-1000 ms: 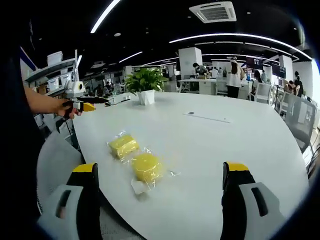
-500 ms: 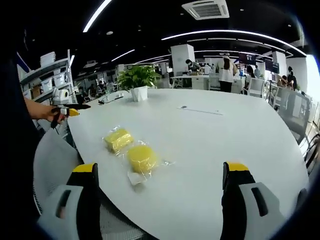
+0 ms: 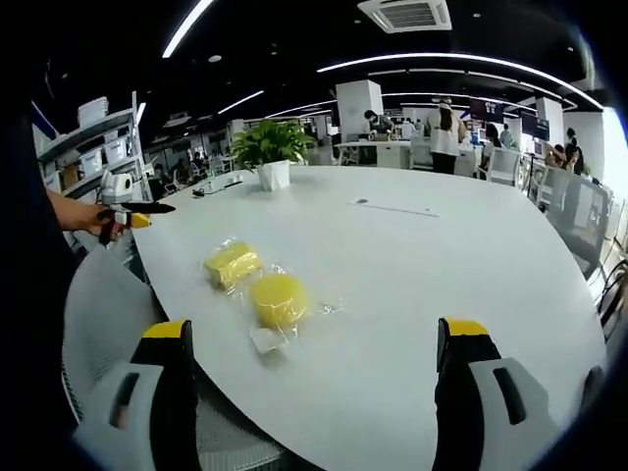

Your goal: Compare the silicone blocks by pressing each to a similar depth, holding the contact briefly, and releasing to observe deformation and rebound differences across the visible hardness samples.

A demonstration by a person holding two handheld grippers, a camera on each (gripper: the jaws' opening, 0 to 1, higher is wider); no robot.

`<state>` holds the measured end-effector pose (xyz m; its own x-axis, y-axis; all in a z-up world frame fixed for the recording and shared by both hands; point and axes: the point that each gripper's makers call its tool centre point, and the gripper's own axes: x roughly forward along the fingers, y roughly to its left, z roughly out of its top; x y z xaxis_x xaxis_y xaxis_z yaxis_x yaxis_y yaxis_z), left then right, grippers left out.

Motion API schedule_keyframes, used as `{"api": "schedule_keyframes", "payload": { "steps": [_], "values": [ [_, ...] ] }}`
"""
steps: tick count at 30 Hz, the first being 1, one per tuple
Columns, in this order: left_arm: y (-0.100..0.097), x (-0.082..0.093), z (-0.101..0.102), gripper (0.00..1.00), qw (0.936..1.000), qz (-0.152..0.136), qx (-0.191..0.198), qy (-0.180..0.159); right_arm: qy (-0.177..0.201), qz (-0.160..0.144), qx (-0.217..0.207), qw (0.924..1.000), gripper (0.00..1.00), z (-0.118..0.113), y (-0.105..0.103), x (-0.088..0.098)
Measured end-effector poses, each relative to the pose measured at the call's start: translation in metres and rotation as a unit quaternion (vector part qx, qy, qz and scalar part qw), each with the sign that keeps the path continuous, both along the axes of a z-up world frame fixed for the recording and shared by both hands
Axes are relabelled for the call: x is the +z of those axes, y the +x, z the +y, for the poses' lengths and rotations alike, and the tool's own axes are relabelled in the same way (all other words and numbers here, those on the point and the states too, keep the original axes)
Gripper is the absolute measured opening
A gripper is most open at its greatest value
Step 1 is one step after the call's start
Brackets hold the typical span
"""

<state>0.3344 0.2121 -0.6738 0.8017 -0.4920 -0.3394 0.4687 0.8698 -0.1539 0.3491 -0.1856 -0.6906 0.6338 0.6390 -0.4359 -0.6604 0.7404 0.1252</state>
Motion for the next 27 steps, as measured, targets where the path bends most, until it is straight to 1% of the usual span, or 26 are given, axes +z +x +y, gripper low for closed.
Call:
{"api": "schedule_keyframes", "payload": {
  "steps": [4, 12, 15, 21, 27],
  "values": [
    [0.0014, -0.0025, -0.0037, 1.0, 1.0, -0.005, -0.006, 0.004, -0.004, -0.002, 0.008, 1.0, 0.97, 0.0057, -0.0015, 0.0005],
    [0.0024, -0.008, -0.0045, 1.0, 1.0, 0.002, -0.008, -0.004, -0.005, 0.0, 0.007, 1.0, 0.97, 0.0071, -0.0018, -0.0002],
    [0.0058, -0.0052, -0.0038, 1.0, 0.9999, -0.001, -0.004, -0.011, -0.004, -0.001, 0.002, 1.0, 0.97, 0.006, -0.0001, 0.0001],
    [0.0081, -0.0027, -0.0064, 1.0, 0.9999, -0.006, -0.013, 0.002, -0.009, -0.002, 0.004, 0.9999, 0.97, 0.0078, -0.0014, -0.0002],
    [0.0024, -0.0042, -0.0082, 1.0, 1.0, 0.0, -0.007, -0.004, -0.016, -0.004, 0.001, 0.9999, 0.97, 0.0022, -0.001, -0.004]
  ]
}}
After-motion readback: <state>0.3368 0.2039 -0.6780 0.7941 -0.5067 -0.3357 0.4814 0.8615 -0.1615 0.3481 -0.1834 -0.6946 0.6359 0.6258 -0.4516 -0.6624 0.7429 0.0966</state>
